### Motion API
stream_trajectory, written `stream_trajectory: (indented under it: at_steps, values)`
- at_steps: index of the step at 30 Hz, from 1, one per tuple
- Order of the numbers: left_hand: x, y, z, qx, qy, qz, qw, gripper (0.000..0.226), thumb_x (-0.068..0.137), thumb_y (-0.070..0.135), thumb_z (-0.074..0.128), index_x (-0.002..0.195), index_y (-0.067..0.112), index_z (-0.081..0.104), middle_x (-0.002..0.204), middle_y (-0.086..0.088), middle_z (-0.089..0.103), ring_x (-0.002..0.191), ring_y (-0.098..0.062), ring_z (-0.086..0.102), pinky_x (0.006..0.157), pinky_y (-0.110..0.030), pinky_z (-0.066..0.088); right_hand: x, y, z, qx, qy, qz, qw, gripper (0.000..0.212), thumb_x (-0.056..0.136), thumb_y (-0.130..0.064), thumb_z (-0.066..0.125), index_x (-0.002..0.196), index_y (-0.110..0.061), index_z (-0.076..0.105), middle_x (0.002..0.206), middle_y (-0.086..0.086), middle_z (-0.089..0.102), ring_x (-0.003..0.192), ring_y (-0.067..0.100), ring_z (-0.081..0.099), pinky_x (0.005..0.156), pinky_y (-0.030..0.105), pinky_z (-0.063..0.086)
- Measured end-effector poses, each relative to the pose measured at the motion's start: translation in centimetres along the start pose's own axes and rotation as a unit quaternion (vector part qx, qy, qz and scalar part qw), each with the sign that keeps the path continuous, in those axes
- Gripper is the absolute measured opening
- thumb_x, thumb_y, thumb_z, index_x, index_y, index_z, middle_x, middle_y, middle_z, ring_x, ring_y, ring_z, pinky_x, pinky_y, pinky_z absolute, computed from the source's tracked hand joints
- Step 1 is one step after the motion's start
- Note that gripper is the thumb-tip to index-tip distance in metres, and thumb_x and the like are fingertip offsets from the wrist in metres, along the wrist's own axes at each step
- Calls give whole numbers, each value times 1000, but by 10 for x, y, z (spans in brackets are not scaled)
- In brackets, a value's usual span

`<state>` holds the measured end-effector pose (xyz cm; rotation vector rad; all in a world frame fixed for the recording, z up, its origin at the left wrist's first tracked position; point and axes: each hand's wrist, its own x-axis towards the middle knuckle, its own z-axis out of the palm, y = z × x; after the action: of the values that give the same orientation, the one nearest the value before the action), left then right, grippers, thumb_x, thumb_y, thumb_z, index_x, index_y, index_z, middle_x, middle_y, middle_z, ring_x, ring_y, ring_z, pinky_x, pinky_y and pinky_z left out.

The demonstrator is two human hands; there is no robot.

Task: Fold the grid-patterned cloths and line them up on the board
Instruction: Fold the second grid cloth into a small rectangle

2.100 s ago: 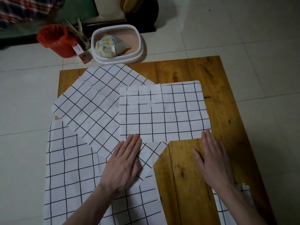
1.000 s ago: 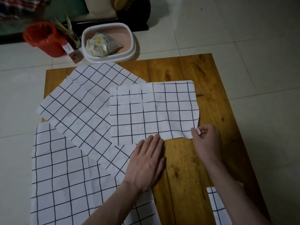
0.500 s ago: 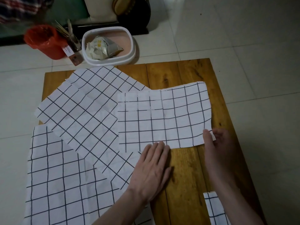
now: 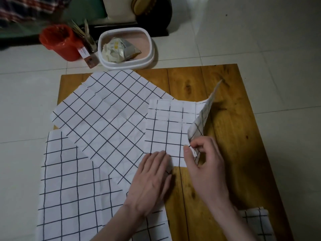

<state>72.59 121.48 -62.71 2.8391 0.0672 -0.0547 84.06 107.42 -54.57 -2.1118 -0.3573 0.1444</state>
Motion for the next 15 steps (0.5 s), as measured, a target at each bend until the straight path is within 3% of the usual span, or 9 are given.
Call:
stream_trajectory:
  at_steps: [4,9,12,15]
  values:
    - [-9,-28,-6,10,22,-47,999,52,110,41,40,150,10,51,149,-7,56,139,-26,51,123,-49,32,-2,-2,25,9,-30,-5,1000,8,99,-27,65,99,-22,57,97,-15,56,95,8,59,79,22,49]
    - [-18,-46,-10,13,36,-42,998,58,106,39,44,156,10,42,149,-4,56,141,-25,49,122,-48,32,-5,0,58,2,-78,40,996,10,99,-29,66,99,-25,56,85,-19,55,79,4,58,63,17,47]
    - [-19,-48,-10,-4,50,-41,998,61,102,37,46,154,6,44,148,-6,57,141,-26,51,120,-46,32,-4,7,78,-22,-106,46,993,12,100,-34,63,97,-28,54,85,-15,57,71,7,57,60,25,49]
    - [-20,-48,-8,-26,49,-51,997,60,101,34,46,154,5,43,149,-7,57,143,-25,49,119,-44,33,-3,13,91,-31,-113,40,992,11,98,-32,64,95,-27,55,87,-12,59,74,8,59,63,33,53]
